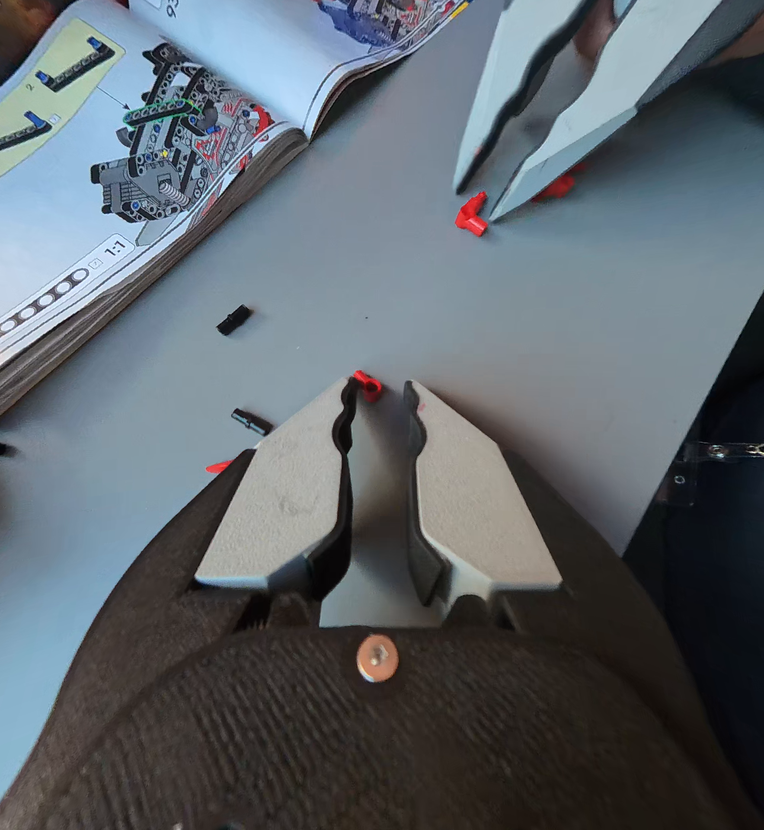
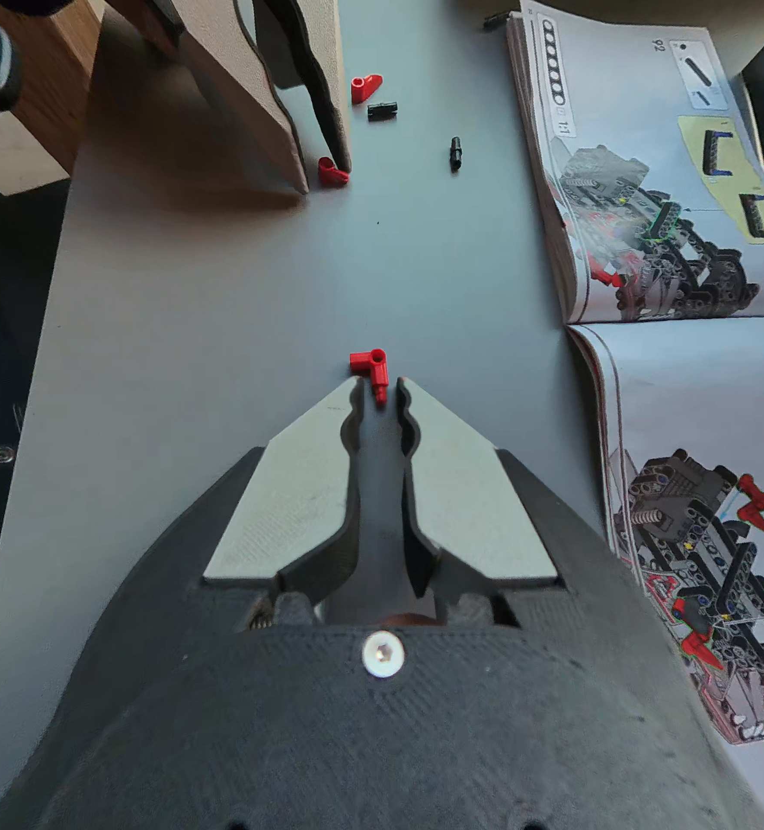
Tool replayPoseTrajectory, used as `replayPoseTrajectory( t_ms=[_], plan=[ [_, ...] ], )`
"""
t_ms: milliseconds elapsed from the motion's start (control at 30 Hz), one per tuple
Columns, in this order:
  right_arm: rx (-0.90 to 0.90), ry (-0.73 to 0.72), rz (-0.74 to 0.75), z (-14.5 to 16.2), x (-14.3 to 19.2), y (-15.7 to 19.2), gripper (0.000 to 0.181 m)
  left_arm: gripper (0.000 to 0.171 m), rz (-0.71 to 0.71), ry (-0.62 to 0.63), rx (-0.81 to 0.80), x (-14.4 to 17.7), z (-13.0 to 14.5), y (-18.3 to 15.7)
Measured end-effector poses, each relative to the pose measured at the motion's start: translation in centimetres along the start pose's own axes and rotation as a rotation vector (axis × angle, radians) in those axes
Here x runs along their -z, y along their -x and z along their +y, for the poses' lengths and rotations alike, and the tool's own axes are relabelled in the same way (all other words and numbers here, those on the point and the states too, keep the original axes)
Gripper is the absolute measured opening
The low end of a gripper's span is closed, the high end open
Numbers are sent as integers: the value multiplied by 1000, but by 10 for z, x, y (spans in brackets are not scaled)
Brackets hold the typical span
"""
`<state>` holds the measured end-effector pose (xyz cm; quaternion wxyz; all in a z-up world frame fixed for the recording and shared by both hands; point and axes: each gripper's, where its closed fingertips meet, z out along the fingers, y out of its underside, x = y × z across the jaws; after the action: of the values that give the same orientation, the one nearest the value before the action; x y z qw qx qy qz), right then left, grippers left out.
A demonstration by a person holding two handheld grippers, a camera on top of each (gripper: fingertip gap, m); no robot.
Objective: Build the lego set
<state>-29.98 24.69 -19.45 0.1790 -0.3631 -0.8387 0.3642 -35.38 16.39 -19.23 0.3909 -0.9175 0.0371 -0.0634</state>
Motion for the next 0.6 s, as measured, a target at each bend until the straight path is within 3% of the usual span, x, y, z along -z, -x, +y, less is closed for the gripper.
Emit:
replayPoseTrajectory(
  t_ms=[33,200,600],
  plan=[
    [14,2,2,0,0,1,4,17,2,-2,-2,-1,-1,0],
    [64,1,14,-3,-3,7,3,4,17,3,2,-5,-3,-3],
    [93,-45,0,-10,-1,12,5,4,79,5,8,-15,-12,-16]
  ],
)
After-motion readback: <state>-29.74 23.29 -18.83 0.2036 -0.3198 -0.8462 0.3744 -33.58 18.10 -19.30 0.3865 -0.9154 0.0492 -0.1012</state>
